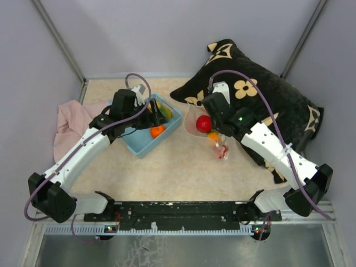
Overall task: Place the food in the zip-top bag and seal the zipper
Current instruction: Pick up the fake fruit from the bin.
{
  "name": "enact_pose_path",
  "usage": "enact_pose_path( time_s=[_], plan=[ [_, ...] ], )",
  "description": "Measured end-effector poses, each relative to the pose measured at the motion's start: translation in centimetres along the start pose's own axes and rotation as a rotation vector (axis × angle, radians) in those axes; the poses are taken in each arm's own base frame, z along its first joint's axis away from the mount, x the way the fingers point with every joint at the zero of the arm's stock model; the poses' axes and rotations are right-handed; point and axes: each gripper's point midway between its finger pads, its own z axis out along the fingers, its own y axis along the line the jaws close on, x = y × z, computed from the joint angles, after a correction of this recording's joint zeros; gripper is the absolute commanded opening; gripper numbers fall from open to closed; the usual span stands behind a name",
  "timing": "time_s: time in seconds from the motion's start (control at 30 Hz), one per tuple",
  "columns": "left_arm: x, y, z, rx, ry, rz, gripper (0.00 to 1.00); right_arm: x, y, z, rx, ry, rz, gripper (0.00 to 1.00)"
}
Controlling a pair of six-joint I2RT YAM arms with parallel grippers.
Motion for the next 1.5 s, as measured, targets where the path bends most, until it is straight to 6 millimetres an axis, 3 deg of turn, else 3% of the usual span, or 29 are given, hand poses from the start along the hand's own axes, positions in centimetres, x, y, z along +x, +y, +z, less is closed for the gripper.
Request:
enact_pose_path(
  time_s=[0.2, 0.37, 0.5, 0.83, 1.5],
  plan=[
    [0.0, 4.6, 0.1, -0.1, -0.012, -0.038, 0.89, -0.2, -1.8, 0.0, 0.088, -0.015, -0.021, 0.0],
    [0.1, 6.1, 0.7, -0.133, -0.006, -0.031, 0.89, 0.0, -3.6, -0.2, 0.175, -0.014, -0.042, 0.0],
    [0.6, 7.7, 2.3, -0.184, 0.015, -0.037, 0.89, 0.1, -4.3, -0.3, 0.21, -0.014, -0.05, 0.0],
    [2.6, 11.7, 5.6, -0.298, 0.098, -0.065, 0.91, 2.6, -2.2, 1.2, 0.12, 0.05, -0.043, 0.0],
    [5.8, 15.2, 11.7, -0.377, 0.245, -0.116, 0.93, 2.8, 0.5, 2.1, 0.012, 0.058, -0.015, 0.0]
  ],
)
